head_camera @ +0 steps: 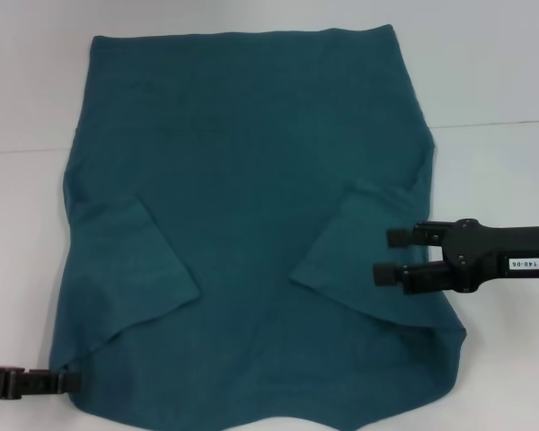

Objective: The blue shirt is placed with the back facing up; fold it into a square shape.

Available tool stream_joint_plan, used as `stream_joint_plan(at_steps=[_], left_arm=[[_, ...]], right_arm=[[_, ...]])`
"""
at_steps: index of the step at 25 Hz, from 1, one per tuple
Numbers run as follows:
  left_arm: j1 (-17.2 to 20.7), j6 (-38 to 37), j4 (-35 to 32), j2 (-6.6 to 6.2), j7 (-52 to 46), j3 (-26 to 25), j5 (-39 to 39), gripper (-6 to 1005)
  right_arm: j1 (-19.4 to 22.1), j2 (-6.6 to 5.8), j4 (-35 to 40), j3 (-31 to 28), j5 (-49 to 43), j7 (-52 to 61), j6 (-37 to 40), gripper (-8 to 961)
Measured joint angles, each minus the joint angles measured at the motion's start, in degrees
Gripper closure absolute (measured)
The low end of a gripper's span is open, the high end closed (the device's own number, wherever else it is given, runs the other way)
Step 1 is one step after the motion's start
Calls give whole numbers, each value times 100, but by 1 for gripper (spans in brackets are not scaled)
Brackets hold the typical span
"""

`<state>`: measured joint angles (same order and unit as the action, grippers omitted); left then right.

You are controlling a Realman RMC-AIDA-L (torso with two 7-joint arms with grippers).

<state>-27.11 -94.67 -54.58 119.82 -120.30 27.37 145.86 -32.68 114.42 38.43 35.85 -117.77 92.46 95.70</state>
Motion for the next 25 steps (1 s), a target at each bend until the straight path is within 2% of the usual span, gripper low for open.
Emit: stream_joint_plan(at_steps=[25], left_arm=[[-12,45,155,47,30,48,18,295]], right_arm=[[-21,-27,6,-231,19,18,54,28]])
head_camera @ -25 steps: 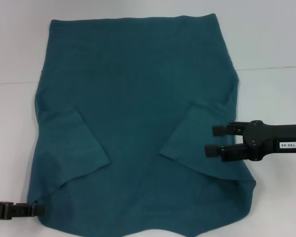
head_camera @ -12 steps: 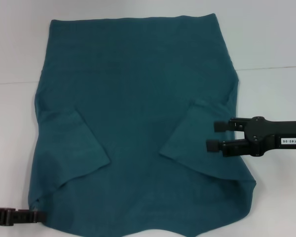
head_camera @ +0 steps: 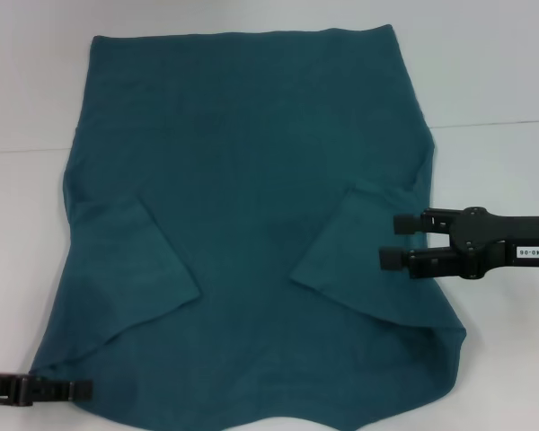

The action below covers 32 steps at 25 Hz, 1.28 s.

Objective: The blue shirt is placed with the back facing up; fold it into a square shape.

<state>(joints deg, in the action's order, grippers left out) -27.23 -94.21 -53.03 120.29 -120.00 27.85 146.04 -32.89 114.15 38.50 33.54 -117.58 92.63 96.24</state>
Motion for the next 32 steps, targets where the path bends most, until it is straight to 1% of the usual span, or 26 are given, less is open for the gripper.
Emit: stream_joint_plan(at_steps=[8,14,23,32], left_arm=[[-44,243,-3,-32,-55,-1,38,295],[-46,210,-57,-57,-122,-15,103,295],[-38,89,-67,-59,-222,5,215,294],[-42,186,-32,-44,-324,-26,245,294]], right_arm=[[16,1,0,-25,29,-10,0,29],[28,1,0,-68,49,12,4,29],[29,1,0,-88,52,21,9,29],[29,1,0,-96,53,8,9,29]])
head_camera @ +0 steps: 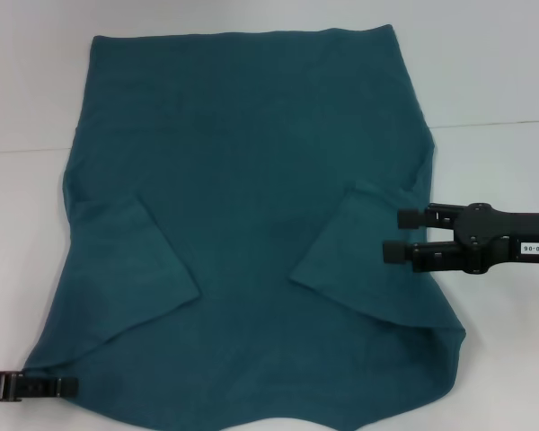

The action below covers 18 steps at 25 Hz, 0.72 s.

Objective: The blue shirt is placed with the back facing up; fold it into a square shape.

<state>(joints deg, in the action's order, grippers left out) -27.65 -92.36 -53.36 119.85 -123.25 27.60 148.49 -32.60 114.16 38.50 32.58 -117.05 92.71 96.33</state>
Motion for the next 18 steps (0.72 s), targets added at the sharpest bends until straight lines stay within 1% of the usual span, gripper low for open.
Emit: stream_joint_plan(at_steps=[18], left_arm=[[-85,232,10,-11,-222,18,4,295]], right_arm=[[14,0,0,-52,8,9,1,29]])
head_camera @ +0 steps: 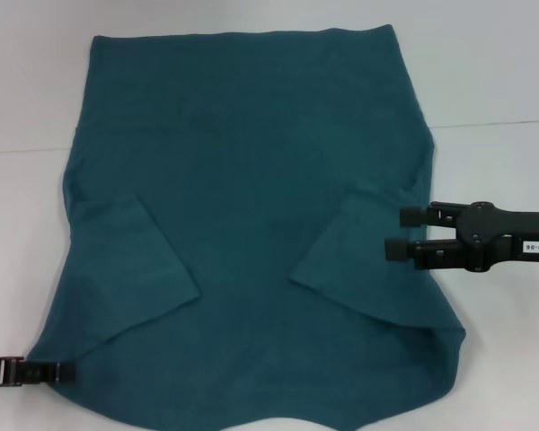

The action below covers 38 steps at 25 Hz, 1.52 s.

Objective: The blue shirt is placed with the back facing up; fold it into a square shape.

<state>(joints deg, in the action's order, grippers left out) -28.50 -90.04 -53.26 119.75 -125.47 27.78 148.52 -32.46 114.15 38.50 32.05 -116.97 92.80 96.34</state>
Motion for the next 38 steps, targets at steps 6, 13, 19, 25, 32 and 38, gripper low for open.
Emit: stream_joint_plan(at_steps=[6,13,19,25,32,38], left_arm=[[-19,51,-15,-10,-11,-1,1,295],[-69,33,-22,-21,-21,11,2,294],[-78,11,-26,-22,-21,38,2,294],[-77,115,-17,-17,-15,217,5,365],[-67,201,-27,-4,-32,217,79,493],[-70,207,-43,-2,-34,220,84,735]], right_arm=[[4,0,0,-15,0,-3,4,28],[3,5,0,-15,0,-2,7,28],[13,9,-2,-64,0,-20,10,28],[21,18,-4,-83,0,-28,36,28],[59,28,-1,-106,14,-34,100,28],[85,21,0,-106,72,-43,172,28]])
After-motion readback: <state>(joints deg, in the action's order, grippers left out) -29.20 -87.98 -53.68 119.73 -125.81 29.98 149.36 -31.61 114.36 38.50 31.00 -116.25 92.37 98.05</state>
